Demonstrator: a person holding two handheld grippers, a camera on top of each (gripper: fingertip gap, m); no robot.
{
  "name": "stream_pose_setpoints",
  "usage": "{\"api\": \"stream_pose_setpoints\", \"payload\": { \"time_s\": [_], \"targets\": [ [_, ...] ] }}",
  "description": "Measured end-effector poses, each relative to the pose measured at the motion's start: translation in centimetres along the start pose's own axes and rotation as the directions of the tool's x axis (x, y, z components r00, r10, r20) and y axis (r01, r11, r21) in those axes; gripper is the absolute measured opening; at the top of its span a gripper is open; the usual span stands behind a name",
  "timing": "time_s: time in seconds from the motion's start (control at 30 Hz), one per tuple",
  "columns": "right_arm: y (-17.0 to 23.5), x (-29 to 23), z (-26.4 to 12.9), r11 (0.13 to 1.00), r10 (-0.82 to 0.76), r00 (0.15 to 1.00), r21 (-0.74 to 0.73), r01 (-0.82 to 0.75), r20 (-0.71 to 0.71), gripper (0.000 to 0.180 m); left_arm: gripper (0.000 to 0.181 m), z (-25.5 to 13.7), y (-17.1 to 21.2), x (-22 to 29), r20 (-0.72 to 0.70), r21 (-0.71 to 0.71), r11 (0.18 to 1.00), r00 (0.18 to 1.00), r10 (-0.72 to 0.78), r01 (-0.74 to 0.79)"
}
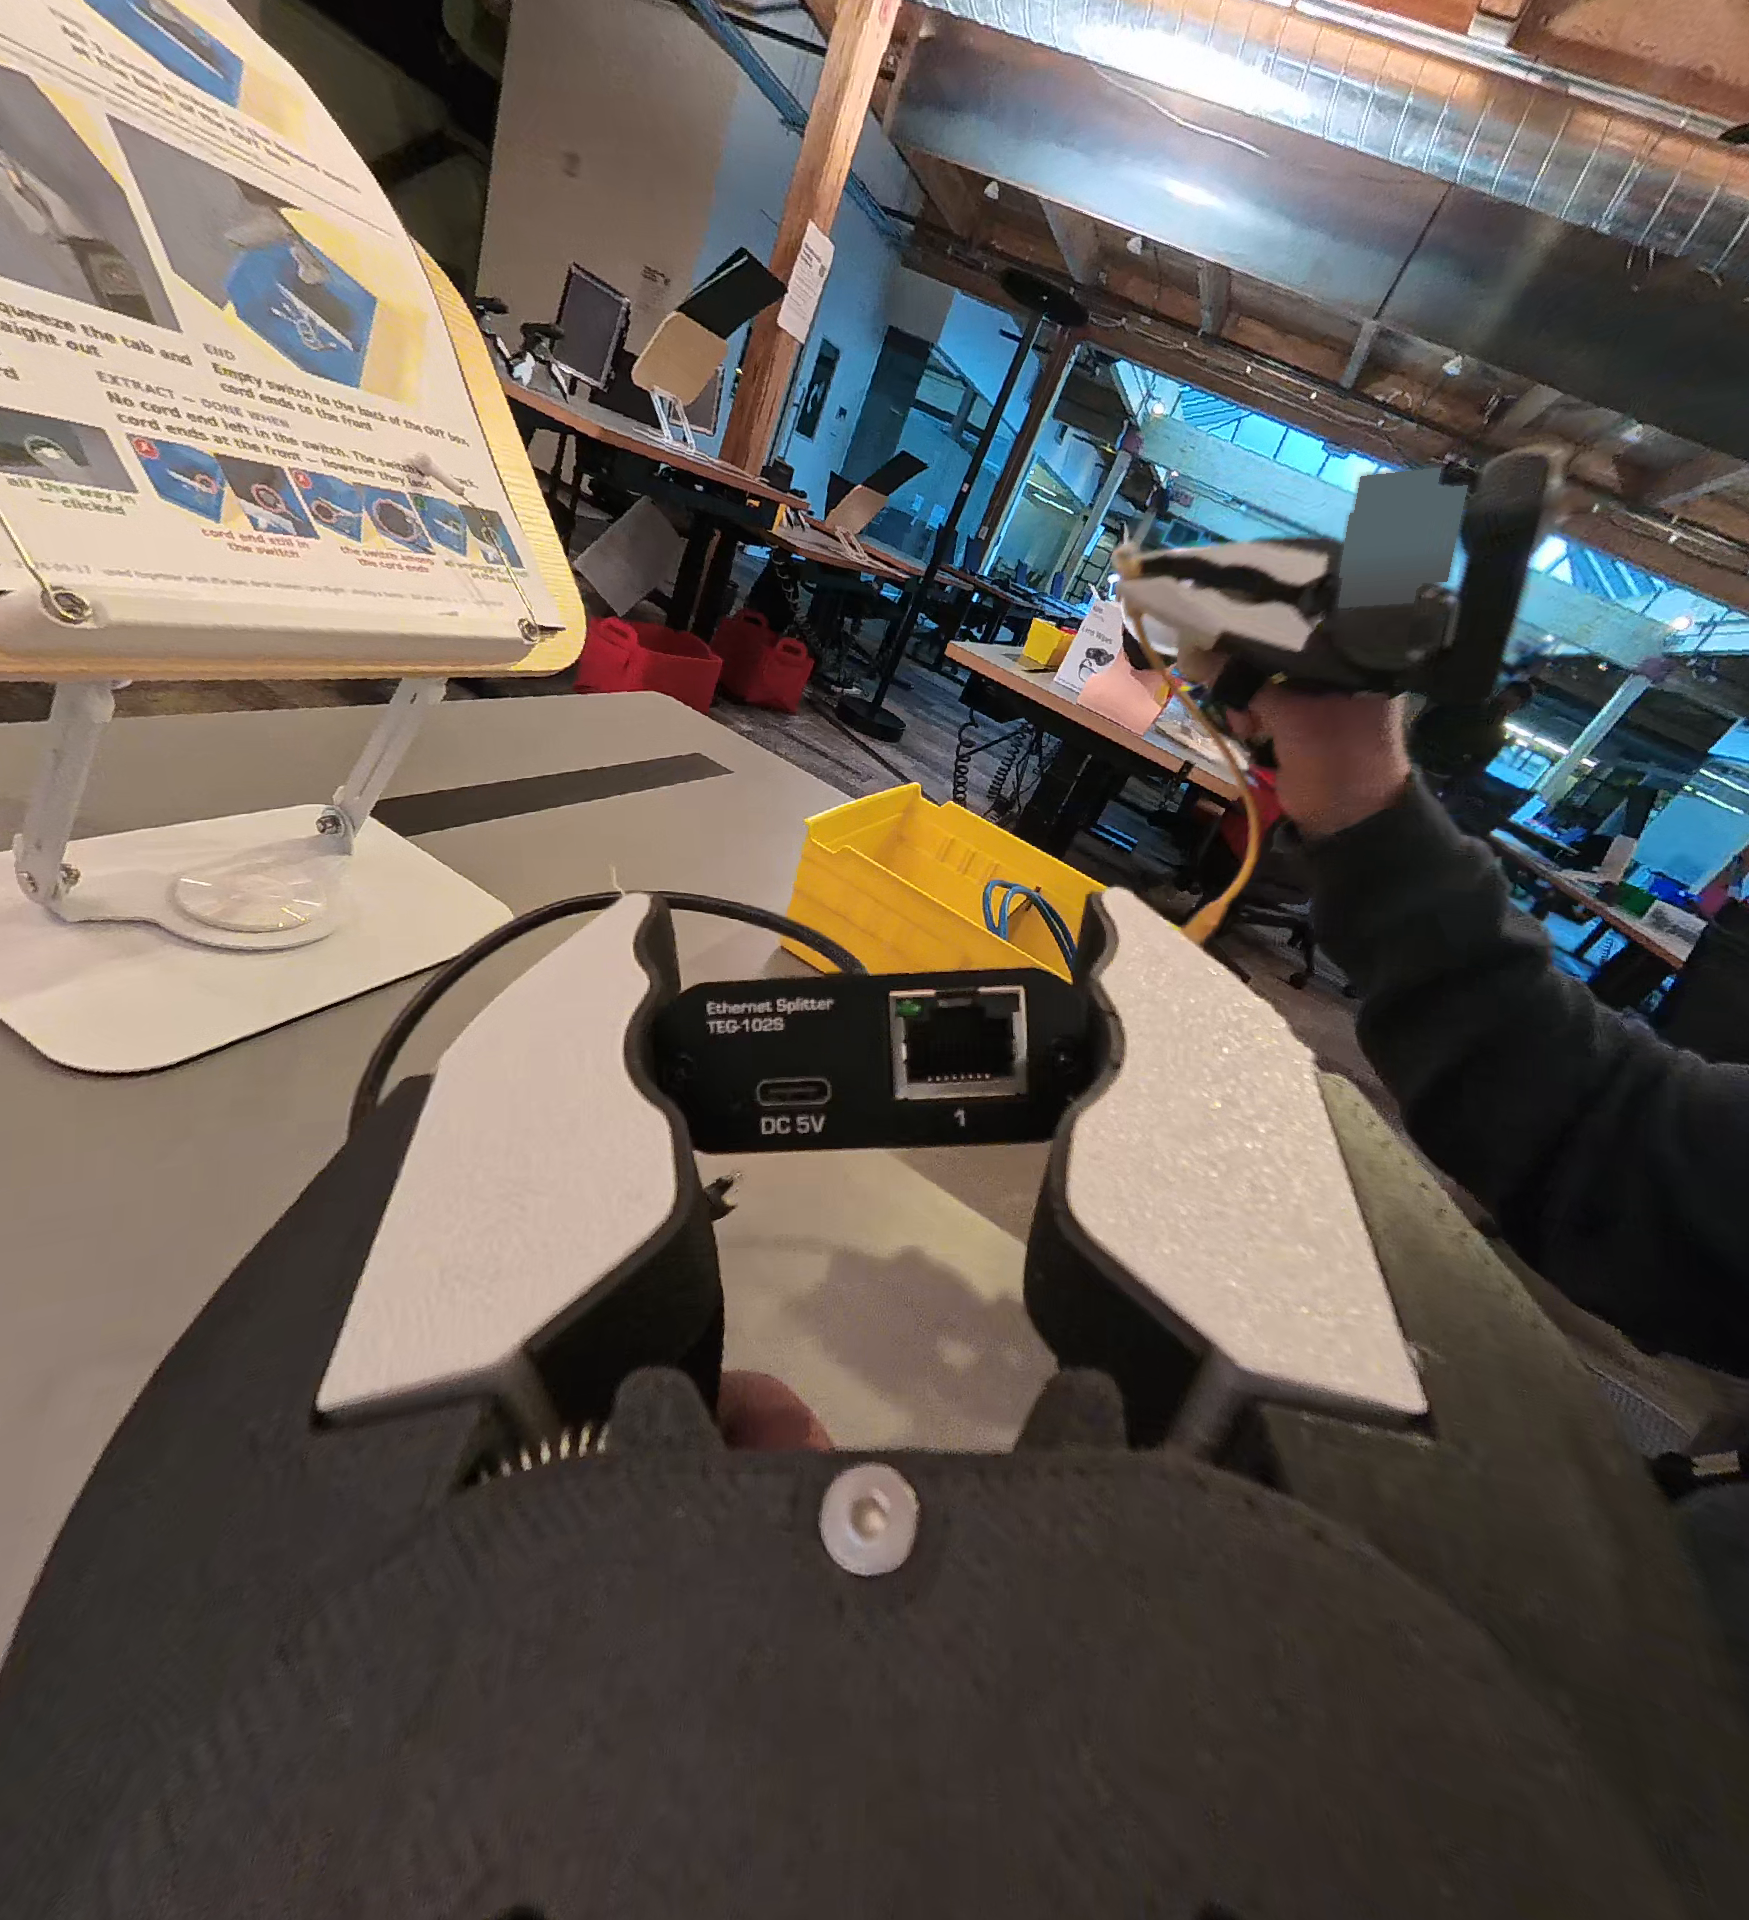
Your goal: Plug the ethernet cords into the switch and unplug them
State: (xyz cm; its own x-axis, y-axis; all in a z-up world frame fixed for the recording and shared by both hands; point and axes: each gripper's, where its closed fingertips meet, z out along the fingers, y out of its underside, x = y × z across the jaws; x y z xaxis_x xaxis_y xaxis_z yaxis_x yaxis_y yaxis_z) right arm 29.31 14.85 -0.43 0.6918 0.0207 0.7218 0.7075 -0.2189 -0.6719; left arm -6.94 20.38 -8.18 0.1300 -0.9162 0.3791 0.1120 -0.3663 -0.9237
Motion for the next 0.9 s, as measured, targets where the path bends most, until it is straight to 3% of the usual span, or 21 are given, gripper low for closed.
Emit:
{"api": "stream_pose_setpoints", "payload": {
  "time_s": [0.23,0.43,0.53,0.57,0.63,0.83,0.9],
  "targets": [
    [13.5,-0.8,0.9,0.956,0.249,0.954,-0.117,-0.270,-0.170,0.010,0.073,0.0,0.5,-0.2,0.007,-0.014,1.000,1.000,0.000,0.000],
    [19.9,-4.5,0.8,0.899,0.349,0.922,-0.217,-0.380,-0.166,0.011,0.073,0.6,1.5,-0.4,0.004,-0.039,0.999,1.000,-0.011,0.011],
    [21.6,-7.1,0.8,0.881,0.348,0.933,-0.308,-0.360,-0.095,0.015,0.073,0.8,2.1,-0.5,0.001,-0.056,0.998,1.000,-0.014,0.014],
    [22.2,-8.1,0.7,0.866,0.349,0.935,-0.362,-0.345,-0.054,0.027,0.073,0.9,2.3,-0.5,0.000,-0.059,0.998,1.000,-0.017,0.017],
    [22.7,-9.4,0.0,0.839,0.364,0.931,-0.436,-0.324,0.008,0.031,0.073,0.9,2.5,-0.7,0.003,-0.063,0.998,1.000,-0.022,0.022],
    [21.5,-8.8,-2.4,0.828,0.358,0.931,-0.487,-0.277,0.078,0.064,0.073,0.8,2.5,-1.0,0.005,-0.060,0.998,0.999,-0.036,0.036],
    [20.3,-8.3,-2.8,0.843,0.342,0.935,-0.470,-0.261,0.094,0.066,0.073,0.8,2.4,-0.9,0.005,-0.061,0.998,0.999,-0.035,0.035]
  ]
}}
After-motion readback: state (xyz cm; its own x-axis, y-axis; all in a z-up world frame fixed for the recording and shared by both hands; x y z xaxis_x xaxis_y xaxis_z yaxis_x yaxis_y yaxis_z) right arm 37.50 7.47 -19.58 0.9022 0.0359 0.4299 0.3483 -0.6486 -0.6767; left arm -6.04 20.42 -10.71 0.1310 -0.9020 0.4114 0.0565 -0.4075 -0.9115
